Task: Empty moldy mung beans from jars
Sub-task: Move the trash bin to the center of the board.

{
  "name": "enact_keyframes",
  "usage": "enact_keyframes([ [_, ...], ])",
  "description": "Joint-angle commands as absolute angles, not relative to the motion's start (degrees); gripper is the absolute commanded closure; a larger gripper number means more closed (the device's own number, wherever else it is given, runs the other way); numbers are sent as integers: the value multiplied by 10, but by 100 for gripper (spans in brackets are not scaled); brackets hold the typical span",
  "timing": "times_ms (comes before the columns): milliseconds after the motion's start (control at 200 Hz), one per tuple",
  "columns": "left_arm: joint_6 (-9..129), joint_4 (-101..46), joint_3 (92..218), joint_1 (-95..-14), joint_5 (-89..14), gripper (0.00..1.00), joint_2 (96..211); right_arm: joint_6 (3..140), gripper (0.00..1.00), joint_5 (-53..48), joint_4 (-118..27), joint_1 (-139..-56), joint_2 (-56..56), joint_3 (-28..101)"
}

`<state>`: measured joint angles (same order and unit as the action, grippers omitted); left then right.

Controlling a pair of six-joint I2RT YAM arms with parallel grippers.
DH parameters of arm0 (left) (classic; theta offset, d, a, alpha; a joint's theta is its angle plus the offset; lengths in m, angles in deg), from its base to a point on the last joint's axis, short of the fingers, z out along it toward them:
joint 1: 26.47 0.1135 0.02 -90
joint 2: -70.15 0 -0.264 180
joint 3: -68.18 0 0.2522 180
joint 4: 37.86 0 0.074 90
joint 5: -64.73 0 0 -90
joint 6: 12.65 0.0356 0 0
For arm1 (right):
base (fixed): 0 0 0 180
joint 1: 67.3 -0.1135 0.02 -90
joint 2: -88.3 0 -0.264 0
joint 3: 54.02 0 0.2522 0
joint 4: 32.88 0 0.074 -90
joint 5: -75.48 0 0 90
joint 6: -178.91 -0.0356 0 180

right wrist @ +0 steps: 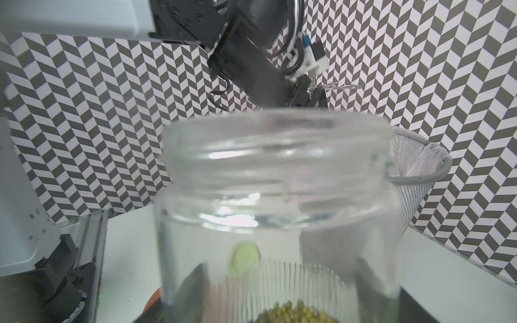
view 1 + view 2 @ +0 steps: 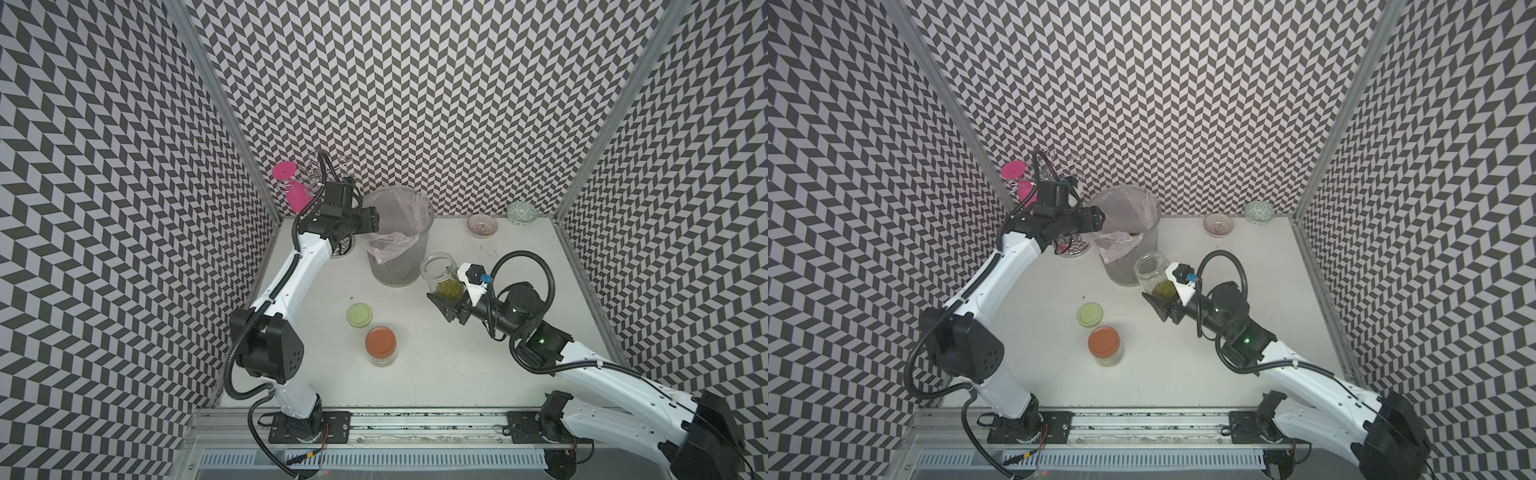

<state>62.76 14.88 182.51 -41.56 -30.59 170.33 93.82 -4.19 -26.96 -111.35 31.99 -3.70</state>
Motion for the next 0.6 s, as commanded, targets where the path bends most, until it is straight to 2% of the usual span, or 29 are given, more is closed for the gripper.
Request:
enact_keyframes([
  [0,668,224,1880,-414,-335,34,1729,940,42,-39,-211,-1110,358,-40],
  [85,678,238,1898,-416,-346,51,1745,942,42,-41,-219,-1108,366,-45],
  [230,702,282,1928,-436,-330,67,1760,951,41,-47,-236,-1103,375,-44],
  [591,747,341,1929,-490,-342,80,1753,954,41,-36,-282,-1078,380,-4],
])
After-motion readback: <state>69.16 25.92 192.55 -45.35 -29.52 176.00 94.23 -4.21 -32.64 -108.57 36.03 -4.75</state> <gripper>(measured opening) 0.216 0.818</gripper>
